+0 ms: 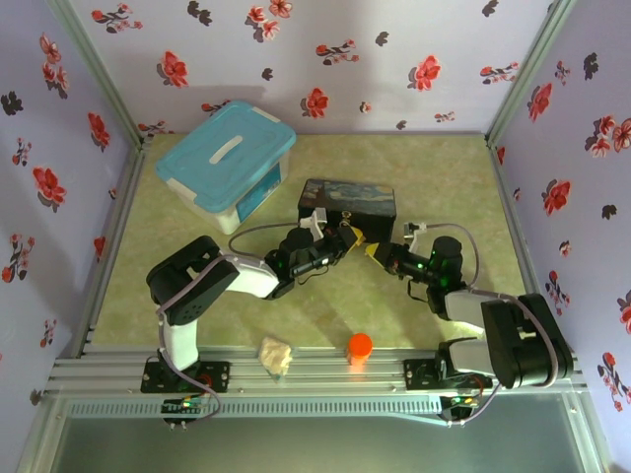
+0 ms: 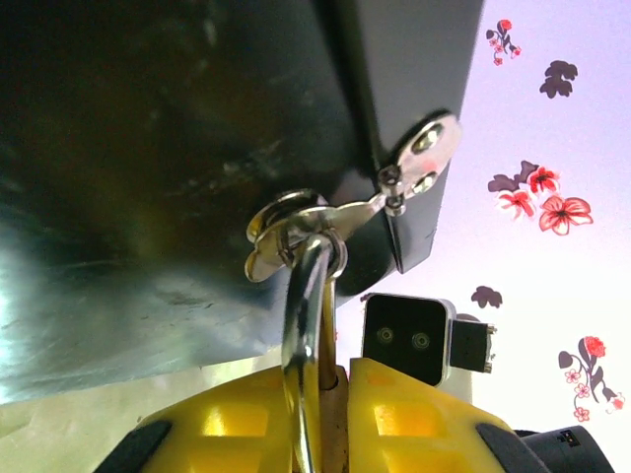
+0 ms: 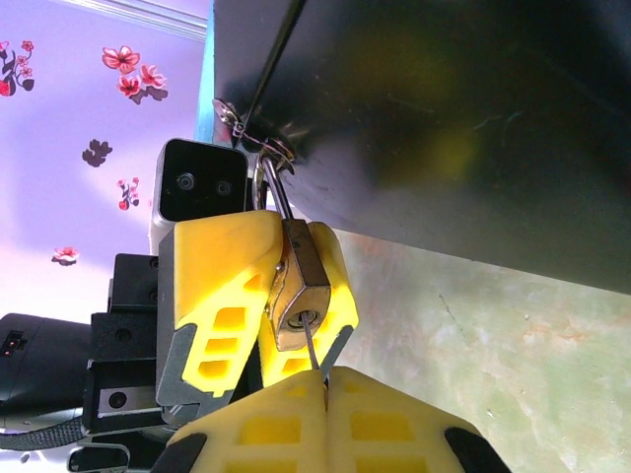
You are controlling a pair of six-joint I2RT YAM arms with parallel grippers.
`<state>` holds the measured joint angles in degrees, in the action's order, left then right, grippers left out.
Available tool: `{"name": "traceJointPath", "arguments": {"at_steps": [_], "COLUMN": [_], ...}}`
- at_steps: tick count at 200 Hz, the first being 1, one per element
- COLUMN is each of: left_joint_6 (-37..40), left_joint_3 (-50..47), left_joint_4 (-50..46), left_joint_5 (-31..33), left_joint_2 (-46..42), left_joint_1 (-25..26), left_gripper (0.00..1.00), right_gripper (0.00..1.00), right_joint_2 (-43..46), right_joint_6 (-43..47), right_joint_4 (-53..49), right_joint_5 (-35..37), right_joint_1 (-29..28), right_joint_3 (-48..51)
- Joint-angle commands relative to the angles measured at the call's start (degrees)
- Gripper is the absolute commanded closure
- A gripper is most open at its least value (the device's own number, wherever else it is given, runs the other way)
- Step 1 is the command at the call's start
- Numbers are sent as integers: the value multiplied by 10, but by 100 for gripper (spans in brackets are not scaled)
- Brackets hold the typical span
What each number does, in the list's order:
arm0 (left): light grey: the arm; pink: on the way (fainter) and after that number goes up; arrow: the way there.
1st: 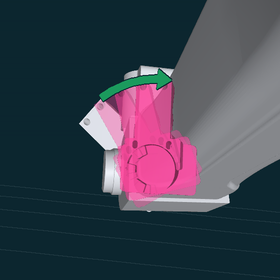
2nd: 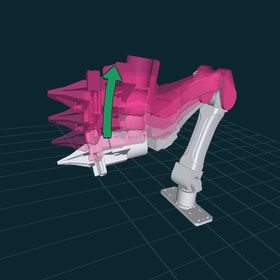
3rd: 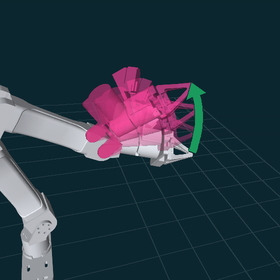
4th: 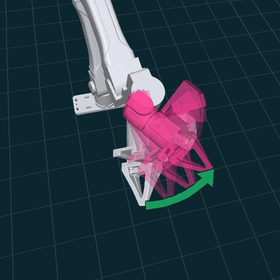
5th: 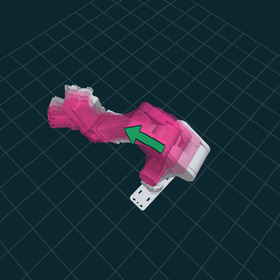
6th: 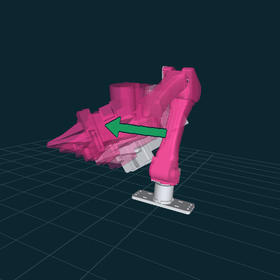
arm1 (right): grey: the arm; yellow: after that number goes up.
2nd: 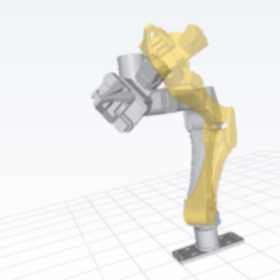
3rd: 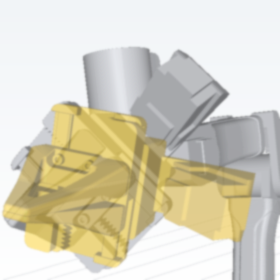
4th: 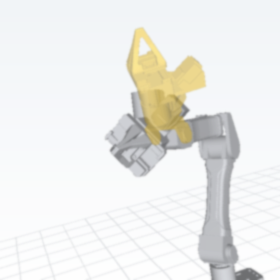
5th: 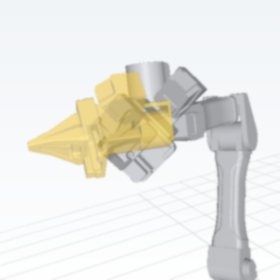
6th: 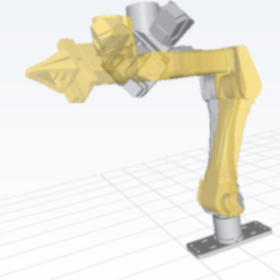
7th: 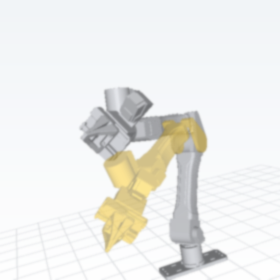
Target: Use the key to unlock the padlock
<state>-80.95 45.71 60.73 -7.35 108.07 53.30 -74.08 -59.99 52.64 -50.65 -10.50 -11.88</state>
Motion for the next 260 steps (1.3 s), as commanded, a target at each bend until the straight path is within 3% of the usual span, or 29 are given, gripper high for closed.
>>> {"name": "traceJointPath", "arguments": {"at_steps": [1, 54, 68, 126, 176, 226, 241, 260], "left_joint_6": [4, 14, 17, 4, 13, -18, -13, -13], "left_joint_3": [28, 27, 27, 26, 52, 72, 71, 72], "left_joint_4": [51, 49, 45, 47, 10, 37, 28, 39], "left_joint_5": [-35, -74, -83, -37, 40, 23, 27, 29], "left_joint_2": [0, 0, 2, 29, 36, 65, 61, 64], "left_joint_1": [11, 12, 13, 26, 56, 75, 84, 88], "left_gripper": [100, 100, 100, 100, 100, 100, 100, 100], "right_gripper": [100, 100, 100, 100, 100, 100, 100, 100], "right_joint_2": [0, -27, -46, -79, 15, 98, 82, 32], "right_joint_6": [-9, -28, -54, -122, -108, -53, -73, -149], "right_joint_4": [37, 39, 82, 178, 82, -51, -26, 82], "right_joint_5": [-6, -10, -16, -7, 102, 168, 170, 167], "right_joint_1": [5, 31, 38, 32, -25, -35, -37, -49], "right_joint_3": [5, 4, 8, 20, 53, 28, 21, 25]}}
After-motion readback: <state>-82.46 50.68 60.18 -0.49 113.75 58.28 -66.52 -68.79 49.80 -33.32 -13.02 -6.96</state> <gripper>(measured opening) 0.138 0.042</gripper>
